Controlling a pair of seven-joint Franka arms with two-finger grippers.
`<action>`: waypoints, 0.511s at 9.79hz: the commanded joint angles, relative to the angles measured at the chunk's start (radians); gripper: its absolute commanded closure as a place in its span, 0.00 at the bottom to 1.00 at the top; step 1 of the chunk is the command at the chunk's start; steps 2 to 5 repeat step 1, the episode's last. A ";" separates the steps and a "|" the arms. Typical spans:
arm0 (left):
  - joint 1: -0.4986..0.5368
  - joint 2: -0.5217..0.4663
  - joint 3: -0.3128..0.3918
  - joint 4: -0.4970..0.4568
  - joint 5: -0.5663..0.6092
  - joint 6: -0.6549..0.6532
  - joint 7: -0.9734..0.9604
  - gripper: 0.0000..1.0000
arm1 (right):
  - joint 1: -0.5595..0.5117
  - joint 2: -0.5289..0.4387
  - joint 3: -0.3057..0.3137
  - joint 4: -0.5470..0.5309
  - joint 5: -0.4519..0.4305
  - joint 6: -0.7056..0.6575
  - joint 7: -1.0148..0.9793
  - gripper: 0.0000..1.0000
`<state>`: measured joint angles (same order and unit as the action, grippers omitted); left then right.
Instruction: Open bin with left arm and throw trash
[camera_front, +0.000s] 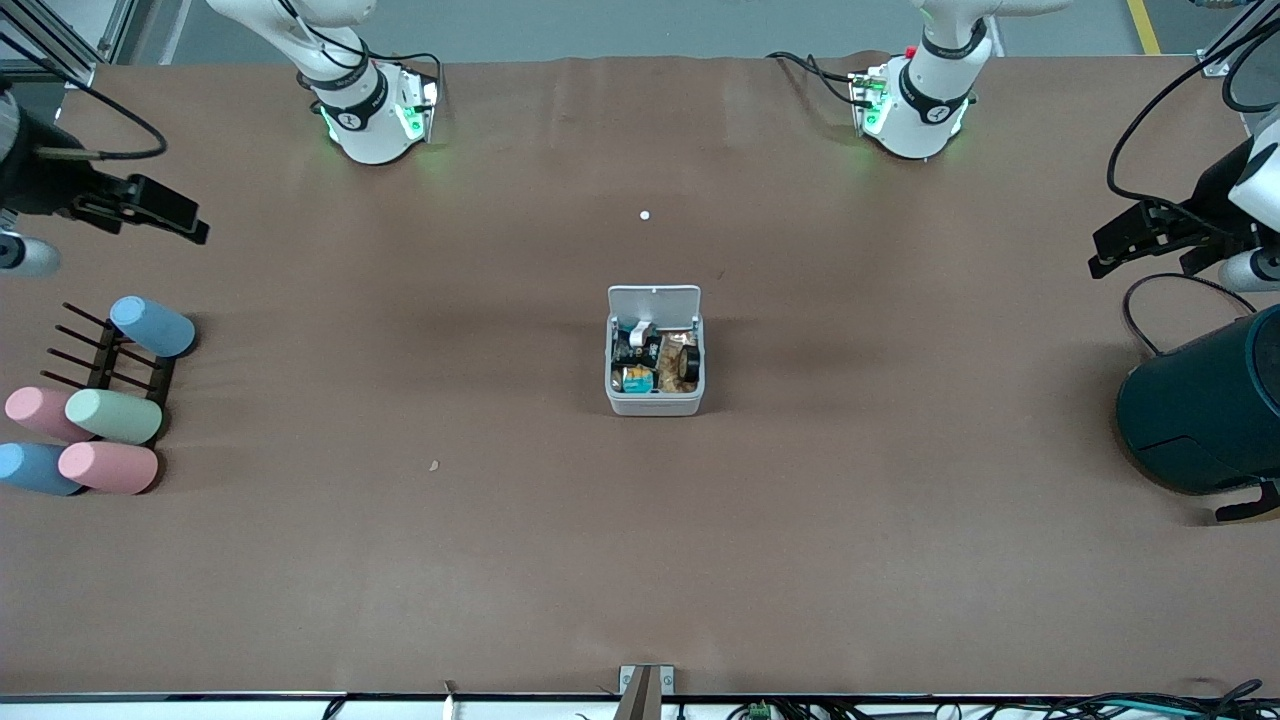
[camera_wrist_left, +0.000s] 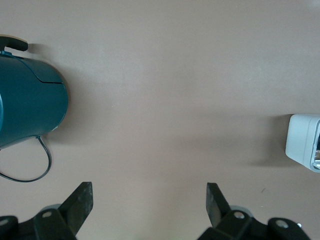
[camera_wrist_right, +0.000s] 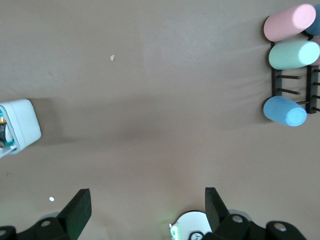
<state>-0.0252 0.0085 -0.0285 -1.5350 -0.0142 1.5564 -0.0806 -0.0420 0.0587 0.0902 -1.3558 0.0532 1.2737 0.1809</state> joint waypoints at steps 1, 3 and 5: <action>-0.001 0.013 -0.002 0.024 0.014 -0.003 0.002 0.00 | 0.030 -0.057 -0.047 -0.043 -0.035 -0.002 -0.055 0.00; -0.001 0.013 -0.002 0.024 0.014 -0.003 0.002 0.00 | 0.030 -0.057 -0.047 -0.043 -0.035 -0.002 -0.055 0.00; -0.001 0.013 -0.002 0.024 0.014 -0.003 0.002 0.00 | 0.030 -0.057 -0.047 -0.043 -0.035 -0.002 -0.055 0.00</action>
